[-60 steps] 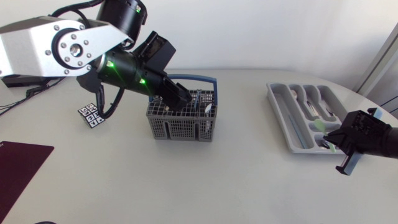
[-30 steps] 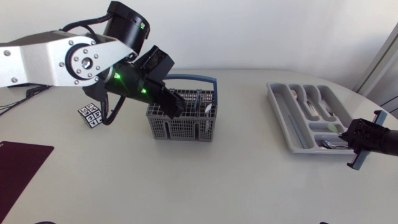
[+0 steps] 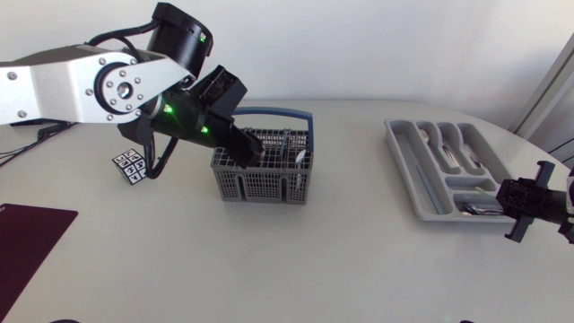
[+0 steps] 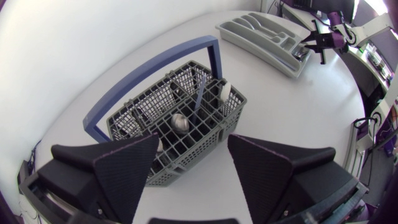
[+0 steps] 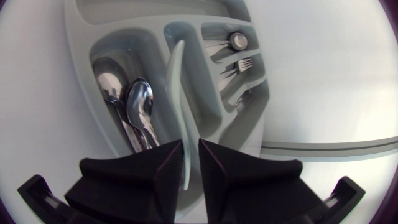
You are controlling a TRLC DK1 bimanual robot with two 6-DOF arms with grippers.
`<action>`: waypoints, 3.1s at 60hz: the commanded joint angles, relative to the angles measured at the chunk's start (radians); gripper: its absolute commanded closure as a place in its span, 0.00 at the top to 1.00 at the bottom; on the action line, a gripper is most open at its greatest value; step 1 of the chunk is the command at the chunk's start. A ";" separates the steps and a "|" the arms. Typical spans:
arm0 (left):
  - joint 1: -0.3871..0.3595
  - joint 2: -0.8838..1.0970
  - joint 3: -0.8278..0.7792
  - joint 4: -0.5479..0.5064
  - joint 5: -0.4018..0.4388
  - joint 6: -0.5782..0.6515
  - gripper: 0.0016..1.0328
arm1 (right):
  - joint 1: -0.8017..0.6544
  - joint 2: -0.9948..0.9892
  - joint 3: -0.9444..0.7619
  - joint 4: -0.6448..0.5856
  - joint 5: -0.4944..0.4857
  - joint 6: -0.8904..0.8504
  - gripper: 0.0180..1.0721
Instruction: Transfer all utensils from the basket to the drawer tray.
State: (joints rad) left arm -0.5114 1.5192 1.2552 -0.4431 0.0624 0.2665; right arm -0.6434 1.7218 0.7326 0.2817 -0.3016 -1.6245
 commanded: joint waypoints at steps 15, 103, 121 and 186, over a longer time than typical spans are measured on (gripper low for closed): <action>0.019 0.002 -0.028 -0.008 -0.032 0.010 0.75 | -0.033 -0.019 -0.030 0.034 0.005 -0.057 0.82; -0.113 0.199 0.082 -0.026 -0.454 -0.104 0.62 | 0.769 -0.554 -0.041 -0.650 0.246 0.931 0.90; -0.130 0.262 0.096 0.011 -0.553 -0.104 0.57 | 0.904 -0.584 -0.035 -0.654 0.280 1.009 0.90; -0.142 0.354 0.073 0.139 -0.693 -0.113 0.32 | 1.100 -0.524 -0.038 -0.587 0.295 1.141 0.90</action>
State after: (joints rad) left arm -0.6468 1.8469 1.3346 -0.3119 -0.6083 0.1761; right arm 0.4465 1.1805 0.7086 -0.3134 -0.0193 -0.5007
